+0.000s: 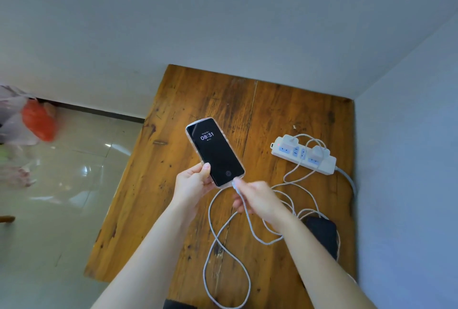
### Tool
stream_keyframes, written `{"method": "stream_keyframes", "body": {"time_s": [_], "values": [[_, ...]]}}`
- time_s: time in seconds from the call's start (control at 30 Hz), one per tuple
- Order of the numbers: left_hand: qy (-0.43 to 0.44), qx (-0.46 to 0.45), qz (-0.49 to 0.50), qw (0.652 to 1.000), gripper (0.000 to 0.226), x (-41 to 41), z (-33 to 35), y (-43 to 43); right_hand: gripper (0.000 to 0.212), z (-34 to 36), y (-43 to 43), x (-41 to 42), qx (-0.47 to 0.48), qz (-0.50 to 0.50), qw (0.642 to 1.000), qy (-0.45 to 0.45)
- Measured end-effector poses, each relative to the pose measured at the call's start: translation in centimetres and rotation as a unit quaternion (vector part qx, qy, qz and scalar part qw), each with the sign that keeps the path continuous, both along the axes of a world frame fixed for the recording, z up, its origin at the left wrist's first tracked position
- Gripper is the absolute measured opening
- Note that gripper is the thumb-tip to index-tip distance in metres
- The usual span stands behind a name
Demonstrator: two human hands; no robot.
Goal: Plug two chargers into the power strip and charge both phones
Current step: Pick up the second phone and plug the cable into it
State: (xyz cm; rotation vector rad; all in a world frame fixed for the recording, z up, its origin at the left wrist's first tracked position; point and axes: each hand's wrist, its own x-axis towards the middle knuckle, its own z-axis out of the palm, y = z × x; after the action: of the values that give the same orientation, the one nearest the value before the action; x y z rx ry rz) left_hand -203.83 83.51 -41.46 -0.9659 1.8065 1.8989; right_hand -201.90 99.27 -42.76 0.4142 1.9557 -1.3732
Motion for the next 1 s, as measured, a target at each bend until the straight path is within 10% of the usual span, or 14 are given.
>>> {"method": "stream_keyframes", "body": {"time_s": [1.0], "values": [[0.164,-0.012,-0.084,0.983,0.017,5.7,5.5,-4.3,0.038,4.7,-5.1,7.4,-0.078,-0.041,0.990,0.106]]}}
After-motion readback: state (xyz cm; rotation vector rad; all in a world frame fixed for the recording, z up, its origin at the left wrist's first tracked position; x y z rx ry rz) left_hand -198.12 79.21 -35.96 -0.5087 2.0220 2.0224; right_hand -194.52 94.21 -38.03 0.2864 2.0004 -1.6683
